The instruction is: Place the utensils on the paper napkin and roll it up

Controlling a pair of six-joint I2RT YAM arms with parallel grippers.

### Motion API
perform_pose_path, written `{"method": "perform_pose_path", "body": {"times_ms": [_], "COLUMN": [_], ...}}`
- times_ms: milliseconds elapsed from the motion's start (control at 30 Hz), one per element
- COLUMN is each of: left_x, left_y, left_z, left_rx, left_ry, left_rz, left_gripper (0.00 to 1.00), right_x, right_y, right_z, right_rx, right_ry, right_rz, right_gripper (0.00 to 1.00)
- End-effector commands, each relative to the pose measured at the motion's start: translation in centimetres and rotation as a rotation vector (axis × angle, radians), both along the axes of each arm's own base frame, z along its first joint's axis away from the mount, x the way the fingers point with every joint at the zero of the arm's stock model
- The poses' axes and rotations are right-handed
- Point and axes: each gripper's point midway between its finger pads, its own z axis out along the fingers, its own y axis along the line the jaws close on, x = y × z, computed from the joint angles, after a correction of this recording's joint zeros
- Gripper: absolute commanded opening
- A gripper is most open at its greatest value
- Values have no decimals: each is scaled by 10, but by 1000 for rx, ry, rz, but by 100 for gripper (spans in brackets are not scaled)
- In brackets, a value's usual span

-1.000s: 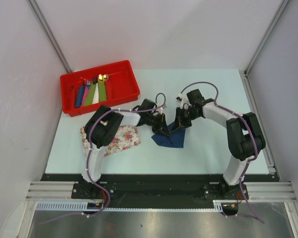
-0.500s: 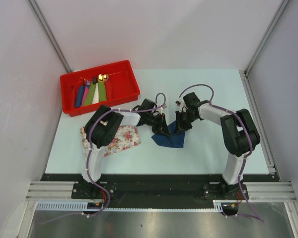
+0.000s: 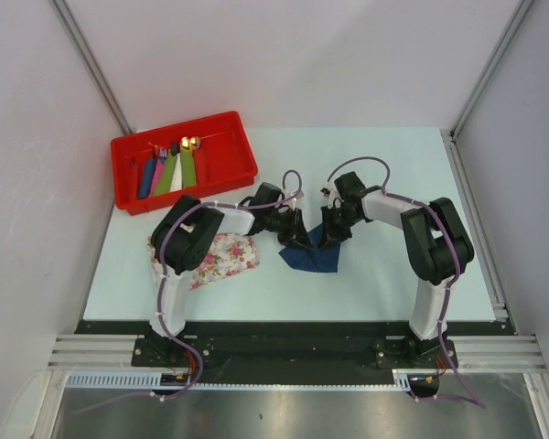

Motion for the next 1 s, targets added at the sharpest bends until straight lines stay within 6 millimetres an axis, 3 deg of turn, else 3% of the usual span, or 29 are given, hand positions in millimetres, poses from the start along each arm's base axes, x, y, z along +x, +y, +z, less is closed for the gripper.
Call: {"method": "perform_pose_path", "body": {"times_ms": [0,133,233,667,967], "left_x": [14,3,-8,-18,-17], "left_y": [-6,-11,-18,-19,-2], "left_z": [59,75,76,8,-37], "left_rx": [-139,-187,-199,-50,103], "left_ry": [-173,-219,-205,-65,20], "left_rz": [-12,-60,-85,-63,-3], "left_gripper": [20,21,21,10,2], "right_x": [-13,-15,-15,-5,16], "right_y": [-25,-26,-24,-10,3], "right_z": [-39,-39,-37,-17,43], "right_rx": [-166,-168,-150,-47,74], "right_ry": [40,41,48,27,-68], "right_rz": [27,31,35,40,-7], "right_gripper": [0,0,0,0,8]}}
